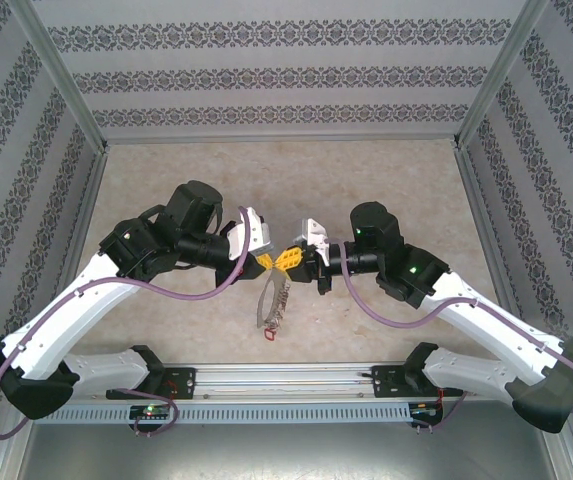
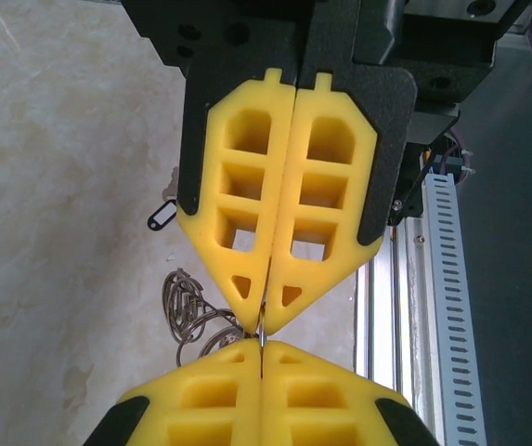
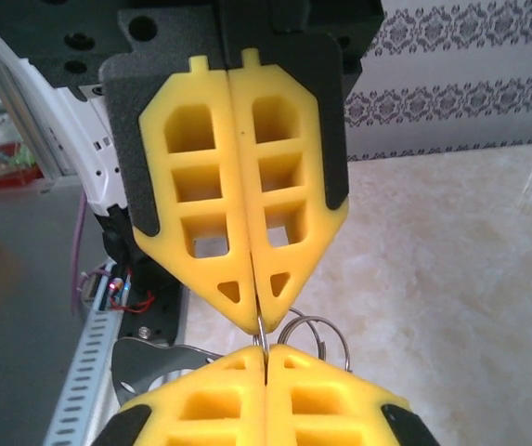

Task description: Put the keys on the keyring

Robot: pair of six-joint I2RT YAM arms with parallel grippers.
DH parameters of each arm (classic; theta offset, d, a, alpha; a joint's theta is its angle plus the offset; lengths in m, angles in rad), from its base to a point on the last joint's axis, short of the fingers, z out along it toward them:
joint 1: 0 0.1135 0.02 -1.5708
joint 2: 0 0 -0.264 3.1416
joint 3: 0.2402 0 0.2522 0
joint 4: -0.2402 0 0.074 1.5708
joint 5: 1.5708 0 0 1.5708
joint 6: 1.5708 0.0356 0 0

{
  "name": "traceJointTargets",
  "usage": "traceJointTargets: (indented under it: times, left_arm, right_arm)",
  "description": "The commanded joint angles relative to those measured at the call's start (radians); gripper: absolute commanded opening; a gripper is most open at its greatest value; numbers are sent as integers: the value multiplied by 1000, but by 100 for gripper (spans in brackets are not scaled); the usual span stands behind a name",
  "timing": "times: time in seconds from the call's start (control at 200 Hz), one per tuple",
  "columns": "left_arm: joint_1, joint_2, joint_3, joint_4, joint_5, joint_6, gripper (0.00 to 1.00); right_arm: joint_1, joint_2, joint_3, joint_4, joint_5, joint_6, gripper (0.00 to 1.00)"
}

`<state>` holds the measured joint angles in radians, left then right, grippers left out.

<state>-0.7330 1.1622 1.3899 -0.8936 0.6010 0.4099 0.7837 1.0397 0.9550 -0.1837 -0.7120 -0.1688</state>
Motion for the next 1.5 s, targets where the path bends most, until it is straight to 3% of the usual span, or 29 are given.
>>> traceJointTargets:
  times: [0.0,0.115,0.175,0.27,0.355,0.739,0.899,1.034,1.494]
  left_arm:
    - [-12,-21,-5,112,38,-21,0]
    - [-11,-35,-36,133,9,-30,0]
    - [-12,-45,-61,146,-8,-32,12]
    - [-10,-73,-104,174,-46,-38,39]
    - [-11,-116,-149,221,-92,-45,48]
    - [-9,-207,-204,358,-82,-103,48]
    - [-10,-194,-192,389,-17,-132,36]
    - [-11,-182,-194,388,6,-144,33]
    - [-11,-249,-221,348,24,-222,38]
  right_arm:
    - [15,-4,27,18,3,-15,0]
    - [16,-21,44,10,38,-15,0]
    - [14,-24,68,-14,57,-11,0]
    - [14,2,141,-103,88,-6,0]
    - [14,29,201,-183,114,-9,0]
    - [32,10,239,-246,140,-38,0]
    - [44,3,233,-226,118,-38,0]
    - [47,-1,232,-211,136,-36,0]
    - [46,-9,231,-196,241,-23,0]
